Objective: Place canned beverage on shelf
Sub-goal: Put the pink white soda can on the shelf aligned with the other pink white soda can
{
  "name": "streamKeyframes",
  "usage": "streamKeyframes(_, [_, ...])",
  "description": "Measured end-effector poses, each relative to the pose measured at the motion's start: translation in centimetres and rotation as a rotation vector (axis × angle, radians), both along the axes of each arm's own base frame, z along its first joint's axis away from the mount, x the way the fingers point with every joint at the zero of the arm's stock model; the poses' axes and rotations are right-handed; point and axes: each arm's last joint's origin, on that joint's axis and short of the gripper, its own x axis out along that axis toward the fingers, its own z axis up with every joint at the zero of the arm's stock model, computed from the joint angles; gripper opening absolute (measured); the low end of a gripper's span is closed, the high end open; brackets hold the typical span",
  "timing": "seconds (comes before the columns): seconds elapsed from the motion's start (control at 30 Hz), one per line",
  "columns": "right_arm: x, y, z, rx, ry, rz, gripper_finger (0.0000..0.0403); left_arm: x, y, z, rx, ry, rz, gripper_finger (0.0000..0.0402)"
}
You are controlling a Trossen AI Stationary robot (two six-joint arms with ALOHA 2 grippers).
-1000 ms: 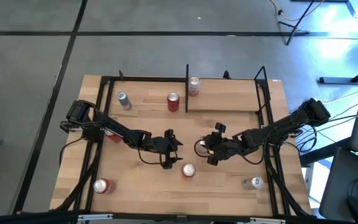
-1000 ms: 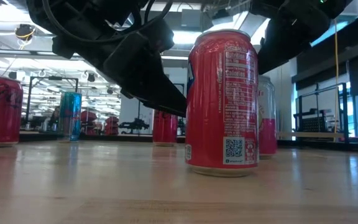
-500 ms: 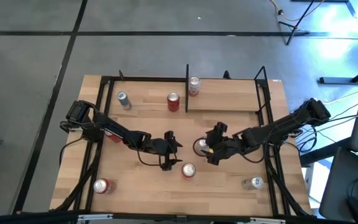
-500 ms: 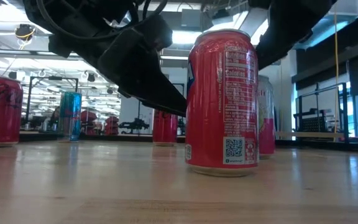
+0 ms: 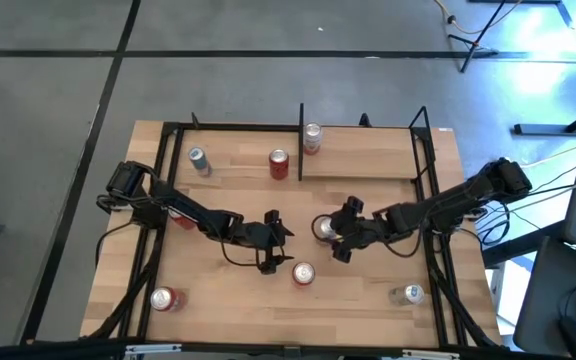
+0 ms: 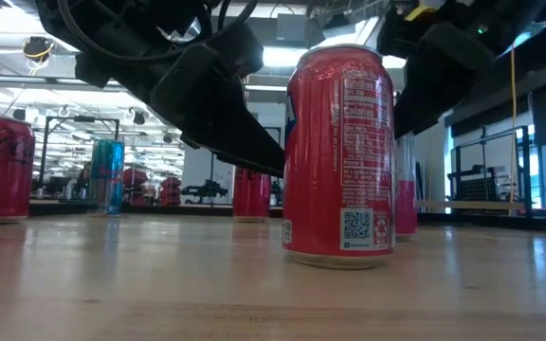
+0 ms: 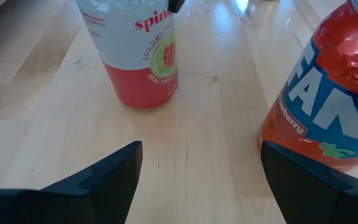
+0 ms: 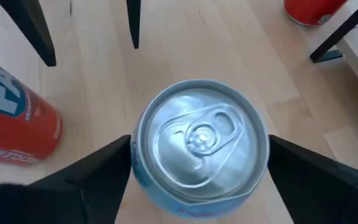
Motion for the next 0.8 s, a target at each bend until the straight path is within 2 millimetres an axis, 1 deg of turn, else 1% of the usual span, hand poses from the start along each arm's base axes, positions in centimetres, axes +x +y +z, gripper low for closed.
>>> streamKeyframes(0.1, [0.0, 0.0, -0.2, -0.017, -0.012, 0.013, 0.0316, 0.0, 0.0, 0.0, 0.0, 0.0, 0.0, 0.0315])
streamKeyframes(0.27, [0.0, -0.1, -0.3, -0.083, -0.017, 0.032, 0.0247, 0.0, 0.0, 0.0, 0.0, 0.0, 0.0, 0.0315])
streamKeyframes(0.37, [0.0, -0.2, 0.0, -0.148, -0.014, 0.057, 0.0245, 0.0, 0.0, 0.0, 0.0, 0.0, 0.0, 0.0315])
streamKeyframes(0.43, [0.4, -0.4, 0.7, -0.192, -0.009, 0.072, 0.0245, -0.1, -0.2, 0.0, -0.004, 0.001, -0.004, 0.0315])
streamKeyframes(0.47, [0.6, -0.6, 1.4, -0.208, -0.014, 0.078, 0.0245, -0.1, -0.4, 0.0, -0.005, 0.004, -0.01, 0.0315])
streamKeyframes(0.53, [1.0, -1.5, 2.9, -0.232, -0.023, 0.076, 0.0245, -0.4, -0.8, 0.2, -0.014, 0.016, -0.036, 0.0315])
streamKeyframes(0.63, [1.5, -3.5, 4.5, -0.288, -0.023, 0.058, 0.0245, -0.8, -1.2, 0.6, -0.012, 0.041, -0.056, 0.0315])
streamKeyframes(0.7, [1.7, -5.2, 5.3, -0.313, -0.018, 0.051, 0.0245, -1.0, -1.5, 0.8, -0.024, 0.038, -0.055, 0.0315])
streamKeyframes(0.8, [2.0, -8.1, 6.2, -0.302, -0.031, 0.051, 0.0245, -1.6, -2.0, 0.7, -0.034, 0.035, -0.058, 0.0315])
